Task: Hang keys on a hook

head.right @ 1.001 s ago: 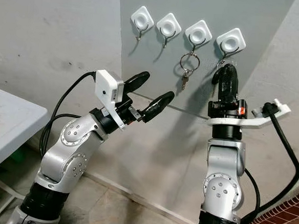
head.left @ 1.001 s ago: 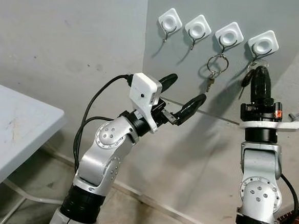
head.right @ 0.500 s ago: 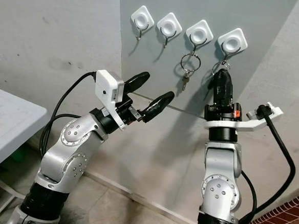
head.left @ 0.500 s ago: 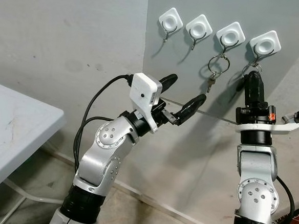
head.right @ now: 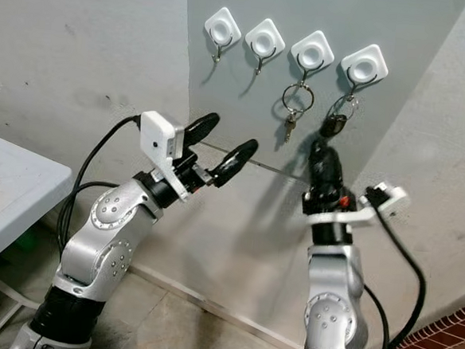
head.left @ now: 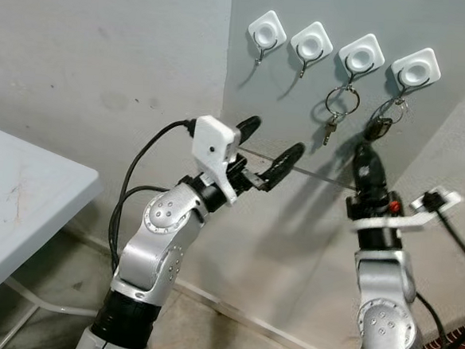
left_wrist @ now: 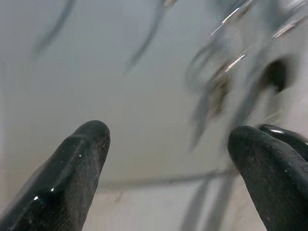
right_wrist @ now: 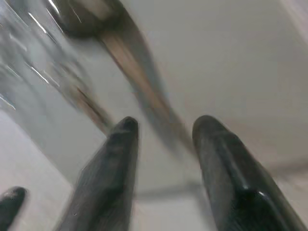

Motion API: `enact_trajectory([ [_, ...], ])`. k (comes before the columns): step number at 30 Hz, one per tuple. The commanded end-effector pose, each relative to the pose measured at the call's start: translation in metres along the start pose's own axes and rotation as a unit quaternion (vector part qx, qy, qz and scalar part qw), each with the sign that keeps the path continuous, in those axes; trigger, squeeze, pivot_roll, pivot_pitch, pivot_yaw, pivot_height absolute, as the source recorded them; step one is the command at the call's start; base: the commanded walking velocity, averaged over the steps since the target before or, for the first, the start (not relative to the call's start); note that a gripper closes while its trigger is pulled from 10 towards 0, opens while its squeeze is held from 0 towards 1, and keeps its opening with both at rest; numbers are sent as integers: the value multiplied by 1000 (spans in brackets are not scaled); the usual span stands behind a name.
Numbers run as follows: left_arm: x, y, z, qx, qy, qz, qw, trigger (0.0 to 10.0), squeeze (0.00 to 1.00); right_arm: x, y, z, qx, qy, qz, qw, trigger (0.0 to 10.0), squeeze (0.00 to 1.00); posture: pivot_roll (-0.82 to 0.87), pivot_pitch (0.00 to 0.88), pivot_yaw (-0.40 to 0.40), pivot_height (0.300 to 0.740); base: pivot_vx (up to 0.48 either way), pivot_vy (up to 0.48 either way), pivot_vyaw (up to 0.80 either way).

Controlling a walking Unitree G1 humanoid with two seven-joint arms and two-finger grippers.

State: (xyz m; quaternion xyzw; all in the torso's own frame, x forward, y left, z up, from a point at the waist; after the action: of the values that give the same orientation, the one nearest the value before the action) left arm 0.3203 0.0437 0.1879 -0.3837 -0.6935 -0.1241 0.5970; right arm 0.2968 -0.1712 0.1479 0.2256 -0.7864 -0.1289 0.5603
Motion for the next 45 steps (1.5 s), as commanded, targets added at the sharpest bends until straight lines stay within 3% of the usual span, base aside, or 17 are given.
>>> enact_trajectory([
  [1, -14, 18, 8, 46, 15, 8, 999, 10000, 0, -13, -5, 6, -3, 25, 36, 999, 10000, 1000, -9, 30, -30, 740, 0, 0, 0],
  [6, -33, 35, 23, 90, 33, -16, 995, 10000, 0, -28, -16, 16, -28, 56, 66, 996, 10000, 1000, -11, 22, -28, 740, 0, 0, 0],
  [7, -40, 40, 27, 108, 39, -9, 993, 10000, 0, -31, -19, 19, -37, 65, 76, 994, 10000, 812, -11, 20, -28, 740, 0, 0, 0],
  [8, -48, 46, 34, 131, 46, 9, 990, 10000, 0, -35, -22, 24, -42, 71, 84, 993, 10000, 463, -11, 20, -28, 740, 0, 0, 0],
  [9, -52, 48, 37, 138, 49, 22, 989, 10000, 0, -37, -23, 26, -43, 77, 90, 992, 10000, 0, -11, 20, -28, 740, 0, 0, 0],
  [16, -78, 73, 69, 227, 31, 103, 968, 10000, 0, -60, -41, 55, -70, 131, 157, 976, 10000, 0, -17, 4, -34, 740, 0, 0, 0],
  [18, -80, 75, 73, 232, 27, 107, 966, 10000, 0, -62, -43, 58, -73, 137, 170, 973, 10000, 0, -17, 4, -34, 740, 0, 0, 0],
  [22, -114, 89, 115, 267, 70, 81, 958, 10000, 0, -83, -67, 90, -110, 196, 219, 949, 10000, 0, -32, 0, -27, 740, 0, 0, 0],
  [24, -118, 90, 120, 269, 82, 70, 957, 10000, 0, -86, -70, 94, -113, 206, 225, 946, 10000, 0, -33, 0, -26, 740, 0, 0, 0],
  [26, -135, 95, 137, 289, 121, 75, 947, 10000, 0, -96, -78, 106, -128, 232, 226, 937, 10000, 0, -38, 0, -23, 740, 0, 0, 0],
  [31, -154, 96, 152, 307, 176, 88, 931, 10000, 0, -110, -87, 121, -133, 280, 231, 922, 10000, 0, -33, 0, -22, 740, 0, 0, 0],
  [35, -168, 94, 161, 307, 216, 85, 923, 10000, 0, -126, -97, 136, -136, 335, 248, 899, 10000, 0, -32, 0, -19, 740, 0, 0, 0],
  [38, -174, 88, 162, 279, 233, 90, 927, 10000, 0, -135, -105, 150, -140, 387, 254, 875, 10000, 0, -36, 0, -18, 740, 0, 0, 0],
  [39, -174, 88, 162, 279, 233, 90, 927, 10000, 0, -135, -105, 150, -140, 387, 254, 875, 10000, 0, -36, 0, -18, 740, 0, 0, 0],
  [42, -181, 88, 168, 290, 262, 81, 917, 10000, 0, -139, -114, 168, -151, 438, 280, 841, 10000, 0, -33, 0, -15, 740, 0, 0, 0],
  [43, -186, 90, 176, 311, 288, 85, 902, 10000, 0, -141, -118, 180, -158, 465, 282, 824, 10000, 0, -33, 0, -14, 740, 0, 0, 0],
  [45, -188, 90, 179, 319, 297, 86, 896, 10000, 0, -142, -120, 185, -160, 477, 284, 816, 10000, 0, -33, 0, -14, 740, 0, 0, 0],
])
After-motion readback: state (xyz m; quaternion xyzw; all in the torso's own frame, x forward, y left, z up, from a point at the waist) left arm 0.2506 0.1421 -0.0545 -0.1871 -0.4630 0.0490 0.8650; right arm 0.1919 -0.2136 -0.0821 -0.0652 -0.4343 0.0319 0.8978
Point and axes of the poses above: a point about 5 cm out from each wrist's last joint towards the gripper, its own z axis pointing back from the gripper into the wrist, its own x axis along the axis of the wrist's last joint, y = z × x, the point moved 2 cm from there along -z, pointing out of the wrist towards the gripper, and after that the axes turned 12 degrees about z, right-handed, at the moved point
